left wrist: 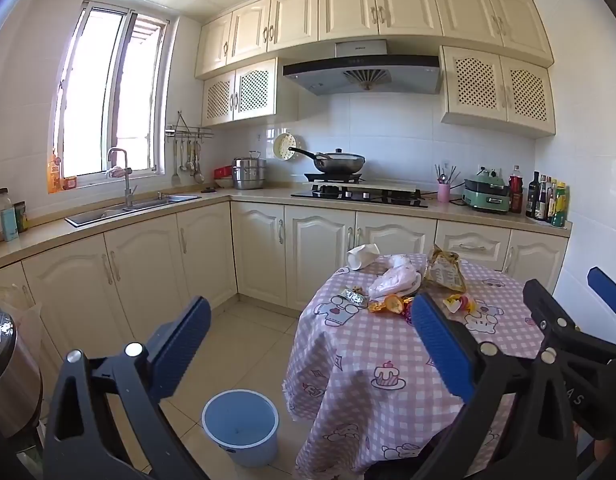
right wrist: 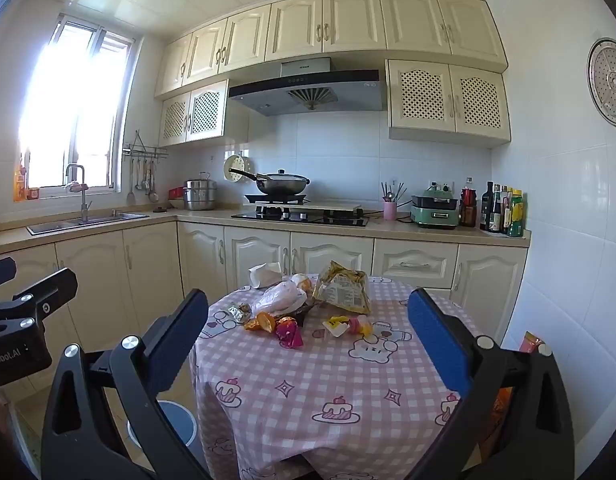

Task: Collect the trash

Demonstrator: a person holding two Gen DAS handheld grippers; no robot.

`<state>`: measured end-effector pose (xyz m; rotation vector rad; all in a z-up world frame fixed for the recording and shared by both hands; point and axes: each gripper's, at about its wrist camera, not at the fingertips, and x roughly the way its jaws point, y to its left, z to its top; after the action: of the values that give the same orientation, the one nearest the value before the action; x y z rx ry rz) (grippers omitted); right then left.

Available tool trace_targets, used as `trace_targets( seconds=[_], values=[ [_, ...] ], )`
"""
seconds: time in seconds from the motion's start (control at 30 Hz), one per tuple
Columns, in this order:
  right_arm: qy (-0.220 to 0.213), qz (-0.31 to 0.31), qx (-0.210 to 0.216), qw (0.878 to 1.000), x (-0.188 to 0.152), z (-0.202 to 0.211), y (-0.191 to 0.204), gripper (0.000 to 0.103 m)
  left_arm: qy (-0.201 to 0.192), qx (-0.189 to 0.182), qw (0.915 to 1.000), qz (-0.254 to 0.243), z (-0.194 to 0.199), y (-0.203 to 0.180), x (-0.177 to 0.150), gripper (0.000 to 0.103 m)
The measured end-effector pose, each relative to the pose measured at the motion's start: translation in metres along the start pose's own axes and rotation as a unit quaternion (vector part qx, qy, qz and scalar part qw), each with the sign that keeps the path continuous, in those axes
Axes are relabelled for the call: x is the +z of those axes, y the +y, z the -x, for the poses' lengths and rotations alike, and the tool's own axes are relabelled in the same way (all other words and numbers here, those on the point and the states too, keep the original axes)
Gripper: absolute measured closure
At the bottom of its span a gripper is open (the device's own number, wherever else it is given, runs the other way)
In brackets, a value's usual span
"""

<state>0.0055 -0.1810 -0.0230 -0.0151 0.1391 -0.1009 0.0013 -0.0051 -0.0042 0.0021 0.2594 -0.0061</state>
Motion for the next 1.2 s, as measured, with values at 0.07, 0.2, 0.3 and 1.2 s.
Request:
trace_targets(
  seconds=[0.07, 0.2, 0.3, 1.2],
  values=[
    [0.0, 0.001, 0.0, 1.0, 0.0002, 0.0001, -0.0001, 0.007, 0.0, 0.0, 1.0, 0.0, -0.0006, -0.0002, -0.001, 0.005],
    [0.0, 0.0, 0.0, 1.0, -0.0001, 0.0001, -0.0011, 0.007, 0.0, -0.001, 1.0, 0.0, -0.0008, -0.002, -0.0029, 0.005],
    [0.0, 0.0, 0.0, 1.0, -0.0003, 0.0, -0.002, 0.007, 0.001, -0.001, 1.0, -0.001, 0.0, -0.001, -0.001, 0.005],
    [-0.001, 0.0, 0.001, 1.0, -0.0005, -0.0018, -0.004, 0.007, -0.001, 0.0, 1.0, -0.003, 0.0021, 0.0004, 0.0024, 0.005]
  ],
)
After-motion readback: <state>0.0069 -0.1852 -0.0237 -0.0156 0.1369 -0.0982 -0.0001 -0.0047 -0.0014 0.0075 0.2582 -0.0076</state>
